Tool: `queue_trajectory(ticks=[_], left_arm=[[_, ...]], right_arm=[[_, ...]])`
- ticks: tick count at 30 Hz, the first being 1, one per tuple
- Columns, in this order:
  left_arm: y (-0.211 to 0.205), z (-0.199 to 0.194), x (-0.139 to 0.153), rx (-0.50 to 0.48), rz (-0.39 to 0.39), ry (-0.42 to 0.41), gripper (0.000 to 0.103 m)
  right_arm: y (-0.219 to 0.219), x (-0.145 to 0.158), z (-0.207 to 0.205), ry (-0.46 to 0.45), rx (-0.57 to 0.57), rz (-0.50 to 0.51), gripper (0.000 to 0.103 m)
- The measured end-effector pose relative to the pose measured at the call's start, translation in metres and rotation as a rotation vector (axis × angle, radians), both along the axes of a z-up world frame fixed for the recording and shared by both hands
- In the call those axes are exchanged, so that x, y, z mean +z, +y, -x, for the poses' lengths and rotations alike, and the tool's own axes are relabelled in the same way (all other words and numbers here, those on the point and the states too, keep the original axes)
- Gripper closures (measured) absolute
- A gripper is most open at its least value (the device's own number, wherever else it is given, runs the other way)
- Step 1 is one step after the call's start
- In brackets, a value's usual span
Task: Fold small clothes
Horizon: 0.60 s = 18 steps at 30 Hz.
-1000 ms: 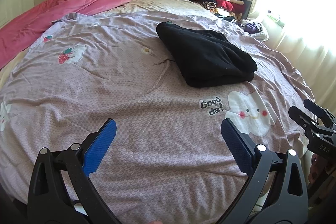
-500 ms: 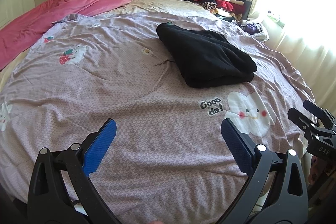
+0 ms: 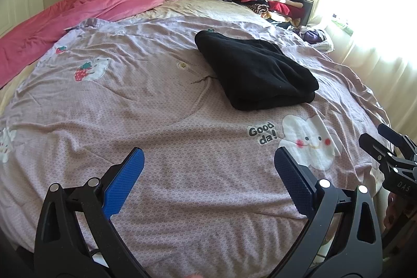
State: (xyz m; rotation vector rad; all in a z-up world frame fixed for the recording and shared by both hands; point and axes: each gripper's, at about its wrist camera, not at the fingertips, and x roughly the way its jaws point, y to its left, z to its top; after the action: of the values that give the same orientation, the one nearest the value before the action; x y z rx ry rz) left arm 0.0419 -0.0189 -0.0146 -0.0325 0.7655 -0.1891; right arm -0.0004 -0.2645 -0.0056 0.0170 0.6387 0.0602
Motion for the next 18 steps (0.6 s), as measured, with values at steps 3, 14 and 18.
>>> queue_trajectory(ticks=[3, 14, 18], left_arm=[[0.0011, -0.0004, 0.0011, 0.003, -0.002, -0.002, 0.009], [0.0002, 0.0006, 0.0002, 0.002, -0.004, -0.001, 0.009], [0.0013, 0.0, 0.0011, 0.006, -0.004, -0.002, 0.009]], right_arm=[[0.0, 0.0004, 0.0008, 0.002, 0.005, 0.006, 0.005], [0.0012, 0.001, -0.0001, 0.011, 0.01, 0.003, 0.005], [0.0011, 0.001, -0.0003, 0.01, 0.012, 0.006, 0.005]])
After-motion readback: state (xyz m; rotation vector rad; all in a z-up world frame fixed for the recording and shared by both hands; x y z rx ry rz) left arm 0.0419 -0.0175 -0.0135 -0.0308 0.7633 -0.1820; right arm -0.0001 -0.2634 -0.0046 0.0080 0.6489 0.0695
